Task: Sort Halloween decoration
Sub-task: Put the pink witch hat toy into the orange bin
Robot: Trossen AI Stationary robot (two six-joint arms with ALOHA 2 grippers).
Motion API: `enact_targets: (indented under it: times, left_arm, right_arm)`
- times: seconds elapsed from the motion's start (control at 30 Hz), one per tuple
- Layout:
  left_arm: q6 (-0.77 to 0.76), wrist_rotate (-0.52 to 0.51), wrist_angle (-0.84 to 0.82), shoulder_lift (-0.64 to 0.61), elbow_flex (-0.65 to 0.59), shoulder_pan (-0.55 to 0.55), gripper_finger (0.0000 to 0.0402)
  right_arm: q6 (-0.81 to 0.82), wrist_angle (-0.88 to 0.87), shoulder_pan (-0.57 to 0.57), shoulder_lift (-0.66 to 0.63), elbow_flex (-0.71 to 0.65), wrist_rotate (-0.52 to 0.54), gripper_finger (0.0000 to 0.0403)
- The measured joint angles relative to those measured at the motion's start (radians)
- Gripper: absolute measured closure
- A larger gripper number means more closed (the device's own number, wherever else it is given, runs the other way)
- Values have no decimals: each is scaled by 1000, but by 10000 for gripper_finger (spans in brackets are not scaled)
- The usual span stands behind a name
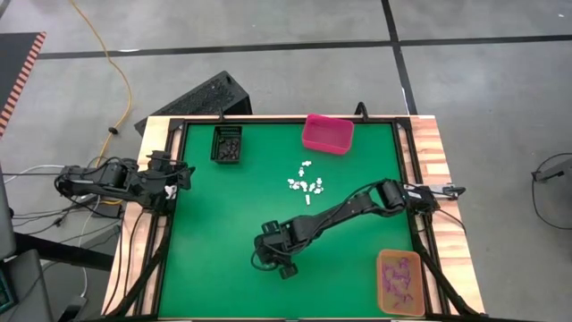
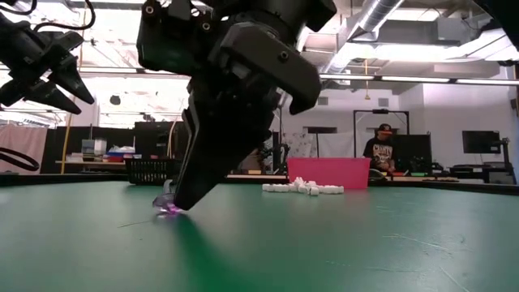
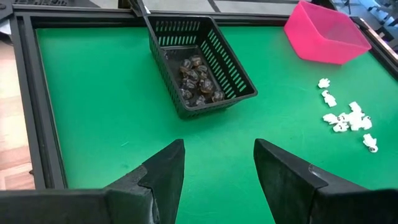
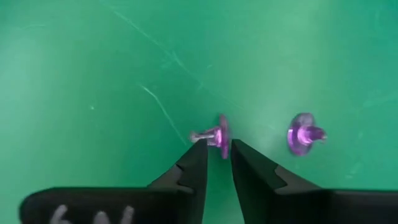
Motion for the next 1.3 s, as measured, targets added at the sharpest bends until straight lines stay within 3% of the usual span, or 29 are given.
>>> enact_targets:
  times: [0.43,0.63,1.07,1.3]
  left_arm:
    - [0,-1,0,0,0,0,219]
    - [0,-1,0,0,0,0,219]
    - [0,0,0,0,0,0,219]
    - [0,0,0,0,0,0,219]
  right_arm:
    - [63,-2,5,0,0,-1,388]
    - [166,-25,5,-1,0,-6,387]
    - [389,-251,81,-76,0,-29,386]
    - [361,-173,113,-87,0,41,360]
